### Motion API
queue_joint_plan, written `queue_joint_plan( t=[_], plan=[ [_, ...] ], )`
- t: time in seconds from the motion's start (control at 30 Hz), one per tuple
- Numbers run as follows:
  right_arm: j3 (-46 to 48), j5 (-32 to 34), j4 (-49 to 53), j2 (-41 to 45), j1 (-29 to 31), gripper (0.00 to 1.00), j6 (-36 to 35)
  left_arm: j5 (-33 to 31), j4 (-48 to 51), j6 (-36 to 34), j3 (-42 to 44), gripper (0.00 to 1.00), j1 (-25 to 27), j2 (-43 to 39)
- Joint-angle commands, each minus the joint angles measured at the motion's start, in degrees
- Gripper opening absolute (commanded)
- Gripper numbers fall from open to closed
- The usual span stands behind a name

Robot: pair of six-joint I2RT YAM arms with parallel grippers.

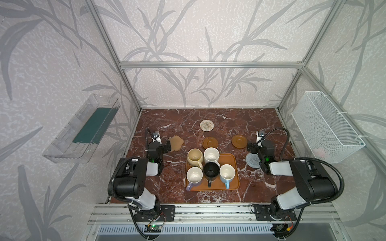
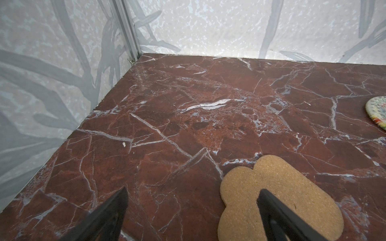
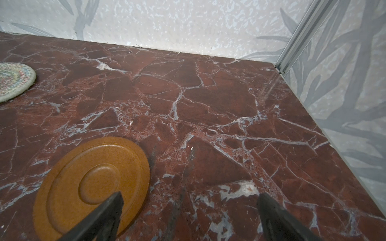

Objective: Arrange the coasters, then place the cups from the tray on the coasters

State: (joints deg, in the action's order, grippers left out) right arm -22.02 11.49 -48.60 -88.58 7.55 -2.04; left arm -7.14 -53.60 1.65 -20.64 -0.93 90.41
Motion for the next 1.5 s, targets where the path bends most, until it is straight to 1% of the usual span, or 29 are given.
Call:
queue_joint_plan(
  t=[0.0, 0.33, 0.5, 0.6, 0.7, 0.73, 0.77, 0.87, 0.93, 1.0, 1.1, 1.17, 1.23, 1.27, 1.37, 1.43, 1.47],
  plan=[
    [-0.31, 0.64, -1.93, -0.11, 0.09, 0.99, -0.42, 0.54, -0.48, 0.02, -1.07, 0.99, -0.36, -0.41],
    [-0.31, 0.64, -1.89, -0.10, 0.12, 0.99, -0.42, 0.33, -0.65, 0.23, -0.94, 0.99, -0.31, -0.49],
    [-0.26, 0.63, -2.11, 0.02, 0.15, 0.99, -0.50, -0.03, -6.08, 0.13, 1.75, 0.99, -0.40, -0.53],
    [-0.36, 0.56, -1.08, 2.47, 0.16, 0.99, -0.58, -1.80, -7.98, 0.94, 3.66, 0.99, -0.43, -2.62],
    [-1.82, 0.56, 5.42, 6.86, 0.18, 0.99, -0.39, -0.90, -1.62, 0.55, 2.62, 0.99, -0.26, -7.28],
    [-2.66, 0.44, 11.02, 8.59, 0.13, 0.99, -0.26, -1.18, 1.59, 0.62, 1.98, 0.99, -0.30, -9.25],
    [-3.41, 0.03, 13.77, 10.01, 0.18, 0.99, -0.25, -1.80, 4.59, 0.85, 1.33, 0.99, -0.28, -11.59],
    [-4.88, -0.46, 19.04, 14.14, 0.18, 0.99, 1.08, -2.39, 13.51, 2.01, -1.04, 0.99, -0.25, -18.33],
    [-6.26, -1.23, 22.28, 16.28, 0.20, 0.99, 2.41, 0.51, 17.61, 1.90, -2.86, 0.99, -0.16, -21.74],
    [-8.34, -3.77, 26.59, 18.42, 0.15, 0.99, 3.76, 2.16, 21.42, 3.55, -4.71, 0.99, -0.01, -24.57],
    [-12.59, -6.56, 34.01, 20.31, 0.09, 0.99, 7.67, 3.16, 27.62, 8.57, -8.11, 0.99, 0.14, -27.75],
    [-16.16, -6.15, 40.40, 20.72, 0.05, 0.99, 13.71, 2.19, 32.68, 16.95, -10.84, 0.99, 0.20, -29.48],
    [-18.32, -10.61, 42.64, 21.05, 0.05, 0.99, 13.03, 5.43, 37.72, 20.20, -13.79, 0.99, 0.25, -30.67],
    [-19.20, -12.49, 43.29, 21.31, 0.09, 0.99, 12.22, 6.28, 40.12, 23.18, -15.01, 0.99, 0.23, -31.02],
    [-21.39, -16.09, 44.82, 21.48, 0.19, 0.99, 13.04, 10.83, 48.56, 28.18, -20.08, 0.99, 0.23, -30.21],
    [-23.25, -17.84, 46.95, 20.89, 0.80, 0.99, 13.29, 13.77, 53.79, 29.43, -23.58, 0.99, 0.25, -28.82],
    [-24.23, -18.30, 47.95, 20.45, 1.38, 0.99, 13.09, 13.74, 57.15, 31.01, -25.10, 0.99, 0.23, -28.18]
  ],
)
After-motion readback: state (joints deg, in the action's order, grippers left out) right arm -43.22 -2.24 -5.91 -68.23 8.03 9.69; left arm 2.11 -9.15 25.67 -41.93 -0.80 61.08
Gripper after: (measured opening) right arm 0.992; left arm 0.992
